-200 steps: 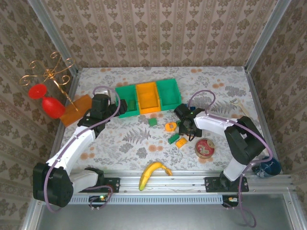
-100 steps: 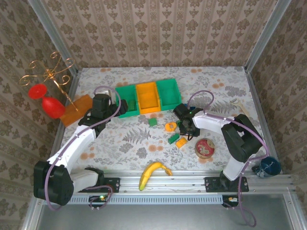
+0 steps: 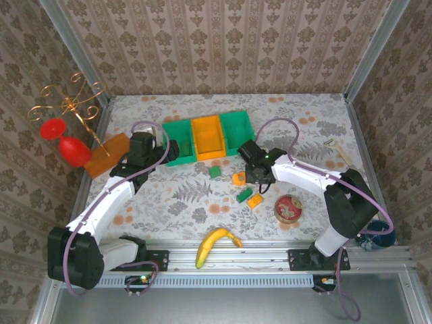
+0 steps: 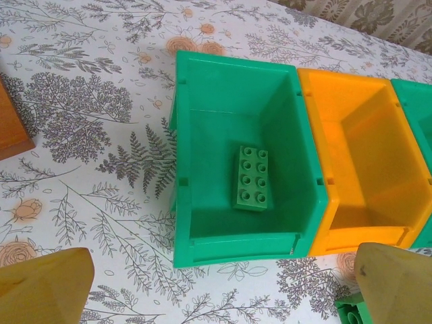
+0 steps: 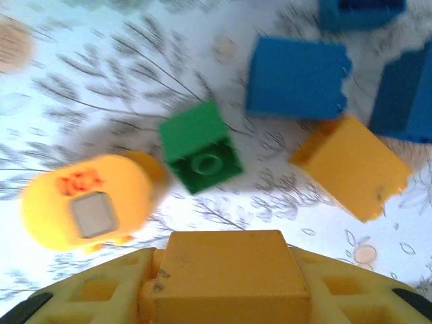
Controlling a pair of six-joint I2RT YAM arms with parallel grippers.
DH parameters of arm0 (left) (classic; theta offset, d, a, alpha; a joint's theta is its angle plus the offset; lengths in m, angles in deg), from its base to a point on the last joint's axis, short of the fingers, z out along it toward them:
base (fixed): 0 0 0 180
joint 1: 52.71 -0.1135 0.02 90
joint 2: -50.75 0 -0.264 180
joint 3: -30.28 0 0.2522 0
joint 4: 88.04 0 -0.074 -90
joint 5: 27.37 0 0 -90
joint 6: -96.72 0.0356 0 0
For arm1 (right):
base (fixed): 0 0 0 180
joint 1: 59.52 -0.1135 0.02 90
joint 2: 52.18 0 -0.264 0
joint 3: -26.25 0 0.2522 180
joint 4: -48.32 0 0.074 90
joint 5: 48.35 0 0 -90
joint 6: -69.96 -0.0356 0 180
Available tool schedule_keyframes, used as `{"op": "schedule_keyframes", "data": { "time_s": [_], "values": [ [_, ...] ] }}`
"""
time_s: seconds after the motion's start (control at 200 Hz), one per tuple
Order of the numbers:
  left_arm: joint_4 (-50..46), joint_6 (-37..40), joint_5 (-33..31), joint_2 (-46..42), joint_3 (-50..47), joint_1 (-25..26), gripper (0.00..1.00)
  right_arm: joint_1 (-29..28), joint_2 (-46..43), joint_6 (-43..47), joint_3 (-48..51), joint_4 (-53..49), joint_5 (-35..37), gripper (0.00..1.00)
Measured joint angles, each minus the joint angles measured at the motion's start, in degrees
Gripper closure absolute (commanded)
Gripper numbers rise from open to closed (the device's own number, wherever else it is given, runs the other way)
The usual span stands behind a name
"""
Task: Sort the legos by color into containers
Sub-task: Pick up the lego from the center of the table, then place the lego in the container.
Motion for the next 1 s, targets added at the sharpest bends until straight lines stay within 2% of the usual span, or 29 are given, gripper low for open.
{"op": "schedule_keyframes", "data": {
  "time_s": [0.245,1.0],
  "values": [
    [-0.6,-0.1,0.6,-0.4,0.0,0.0,0.00,-2.7,2.1,3.5,-9.7,-0.4,0.8,0.80],
    [-1.9,-0.2,0.5,-2.7,-0.8,-1.2,0.00,-4.7,24.0,16.2,-39.1,-1.9,3.3,0.83]
  ]
}}
